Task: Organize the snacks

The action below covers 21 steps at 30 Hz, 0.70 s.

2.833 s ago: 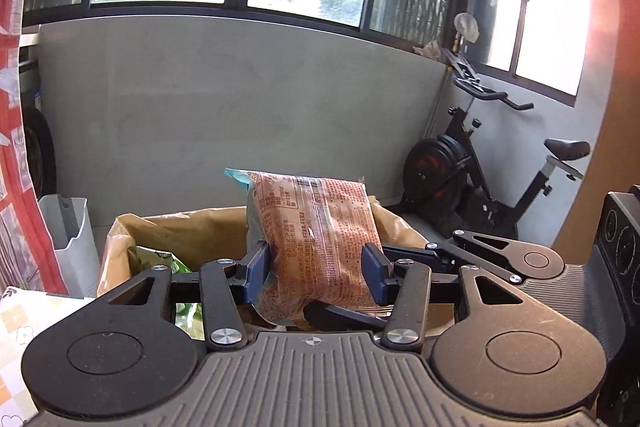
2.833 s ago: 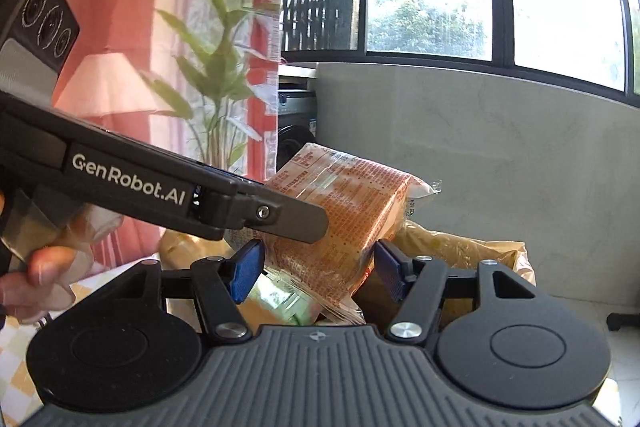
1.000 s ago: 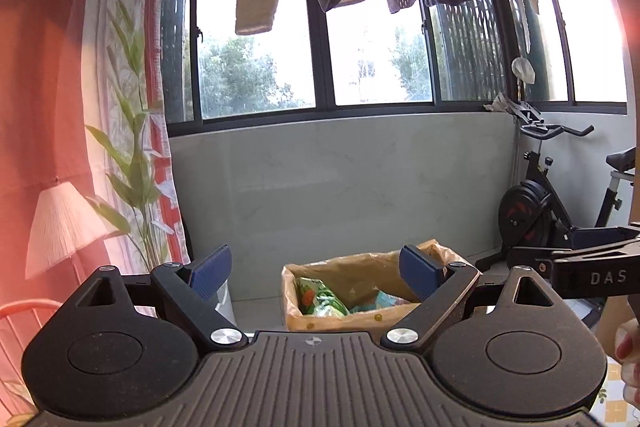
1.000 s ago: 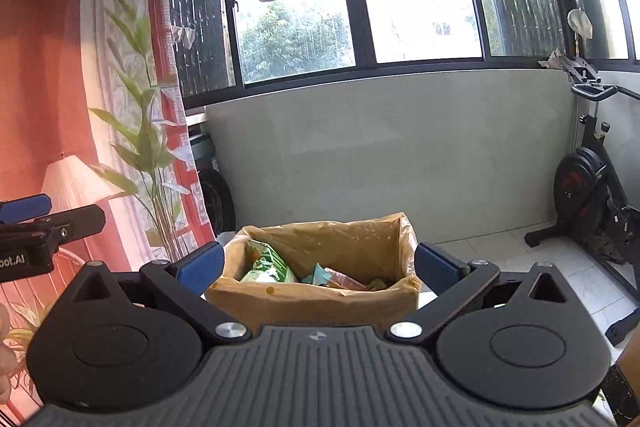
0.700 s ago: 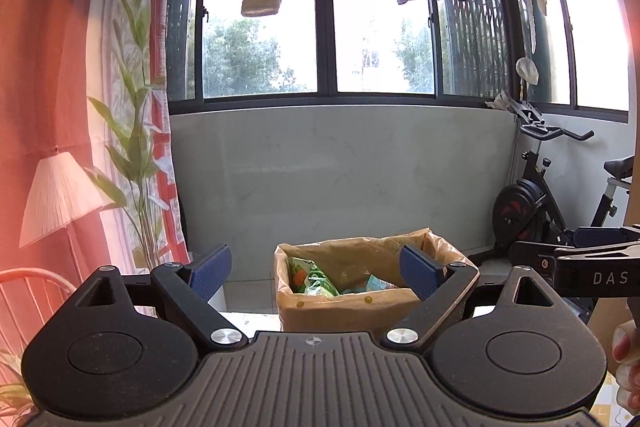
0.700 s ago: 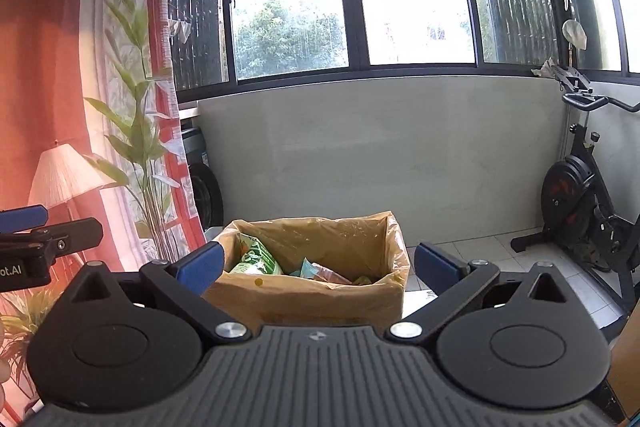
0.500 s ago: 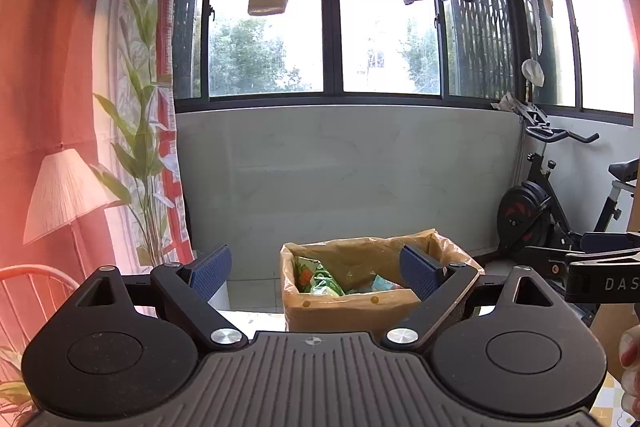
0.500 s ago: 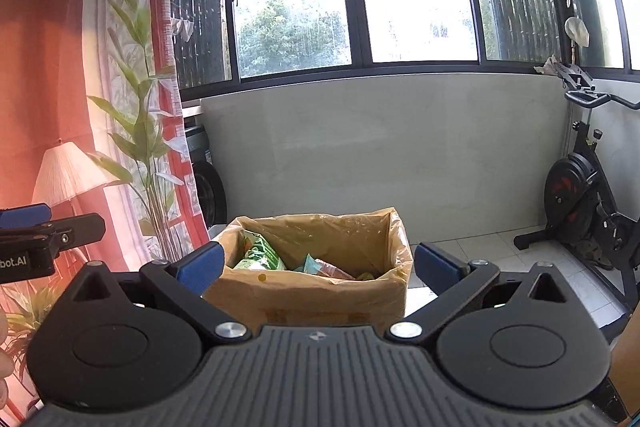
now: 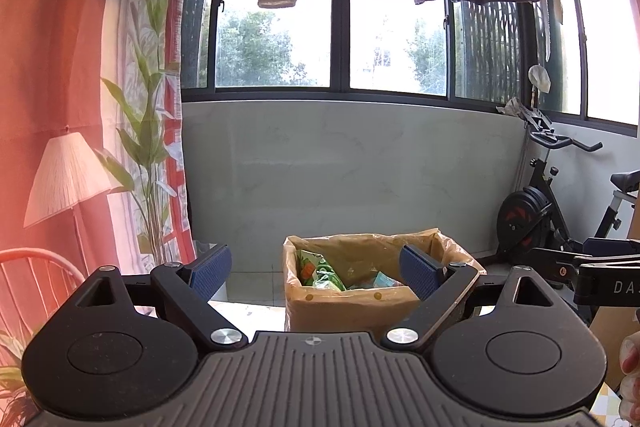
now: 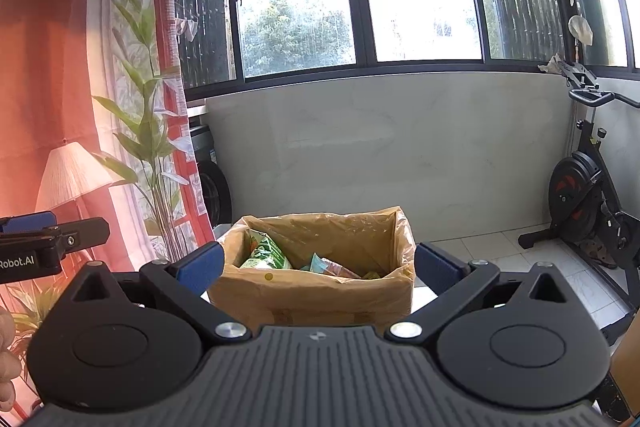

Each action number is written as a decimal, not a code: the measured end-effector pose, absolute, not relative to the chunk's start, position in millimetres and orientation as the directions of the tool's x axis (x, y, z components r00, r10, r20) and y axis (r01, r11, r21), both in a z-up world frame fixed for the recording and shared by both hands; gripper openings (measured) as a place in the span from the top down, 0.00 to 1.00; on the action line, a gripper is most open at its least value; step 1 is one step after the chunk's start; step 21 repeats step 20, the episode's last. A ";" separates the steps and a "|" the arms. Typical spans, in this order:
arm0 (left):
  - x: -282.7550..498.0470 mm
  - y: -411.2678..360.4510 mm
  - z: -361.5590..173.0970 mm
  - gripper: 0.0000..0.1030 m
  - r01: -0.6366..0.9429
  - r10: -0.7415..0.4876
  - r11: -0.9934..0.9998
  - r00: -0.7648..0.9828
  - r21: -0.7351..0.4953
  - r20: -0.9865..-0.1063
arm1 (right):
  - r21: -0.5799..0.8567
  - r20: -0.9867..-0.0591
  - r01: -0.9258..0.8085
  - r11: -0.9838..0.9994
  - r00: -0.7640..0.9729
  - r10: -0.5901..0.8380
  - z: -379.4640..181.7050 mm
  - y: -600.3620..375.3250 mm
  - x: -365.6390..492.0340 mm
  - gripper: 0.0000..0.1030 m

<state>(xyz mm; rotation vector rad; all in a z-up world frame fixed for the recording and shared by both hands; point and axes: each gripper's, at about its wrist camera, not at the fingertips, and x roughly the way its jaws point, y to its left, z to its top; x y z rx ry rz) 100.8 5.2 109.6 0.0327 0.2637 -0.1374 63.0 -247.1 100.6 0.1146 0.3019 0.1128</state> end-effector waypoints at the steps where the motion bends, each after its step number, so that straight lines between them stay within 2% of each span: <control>1: 100.8 5.7 109.5 0.11 0.138 -0.130 0.990 0.956 0.012 -0.263 | 0.128 -0.288 -0.095 0.987 0.949 0.129 100.6 -247.7 62.9 0.00; 21: 98.8 8.8 103.4 0.10 0.119 -0.120 0.993 0.956 -0.021 -0.269 | 0.120 -0.299 -0.097 0.988 0.946 0.129 98.8 -242.9 63.4 0.00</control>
